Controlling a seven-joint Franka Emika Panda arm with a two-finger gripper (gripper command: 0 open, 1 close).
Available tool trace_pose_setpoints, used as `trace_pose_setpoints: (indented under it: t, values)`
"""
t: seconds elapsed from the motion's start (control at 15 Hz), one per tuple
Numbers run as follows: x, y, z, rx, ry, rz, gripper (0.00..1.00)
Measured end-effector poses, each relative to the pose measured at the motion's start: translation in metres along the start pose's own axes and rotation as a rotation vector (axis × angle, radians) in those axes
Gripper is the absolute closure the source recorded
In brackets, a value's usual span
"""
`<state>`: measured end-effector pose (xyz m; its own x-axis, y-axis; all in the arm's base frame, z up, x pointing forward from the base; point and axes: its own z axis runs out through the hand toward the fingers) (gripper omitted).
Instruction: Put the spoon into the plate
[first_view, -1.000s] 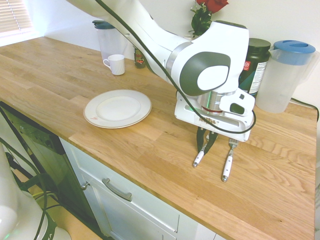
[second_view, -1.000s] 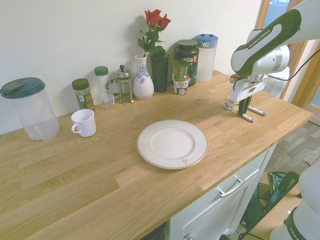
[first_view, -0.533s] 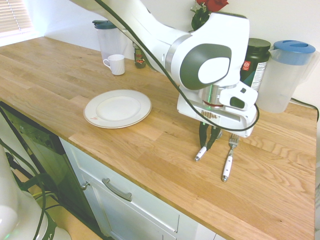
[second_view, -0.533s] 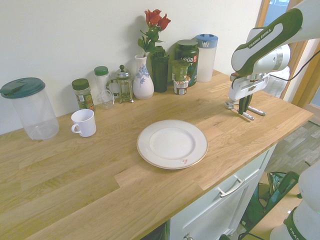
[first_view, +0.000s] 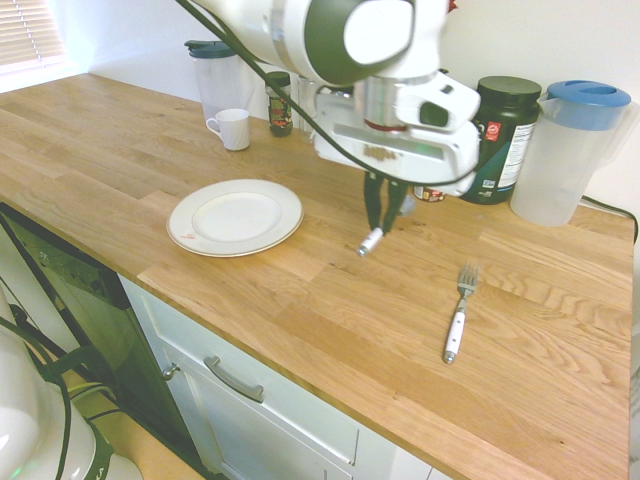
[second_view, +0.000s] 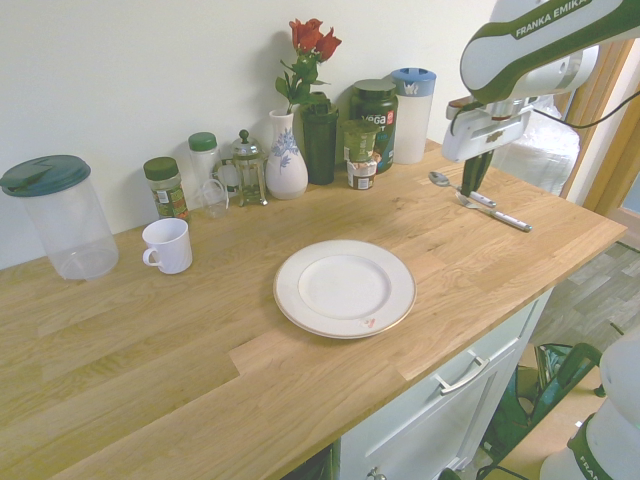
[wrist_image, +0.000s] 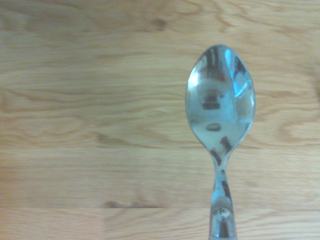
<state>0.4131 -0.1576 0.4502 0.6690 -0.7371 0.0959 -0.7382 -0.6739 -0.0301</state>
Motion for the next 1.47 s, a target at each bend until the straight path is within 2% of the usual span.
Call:
trace_pose_setpoints:
  t: [0.33,0.67,0.93,1.4,1.47]
  values:
    - [-0.107,-0.100,-0.015,0.026,0.000,-0.083,1.00]
    - [-0.184,-0.144,0.019,0.018,-0.018,-0.128,1.00]
    - [-0.211,-0.157,0.045,0.007,-0.030,-0.131,1.00]
    - [-0.215,-0.165,0.076,0.002,-0.052,-0.131,1.00]
    - [-0.215,-0.167,0.080,-0.002,-0.056,-0.130,0.00]
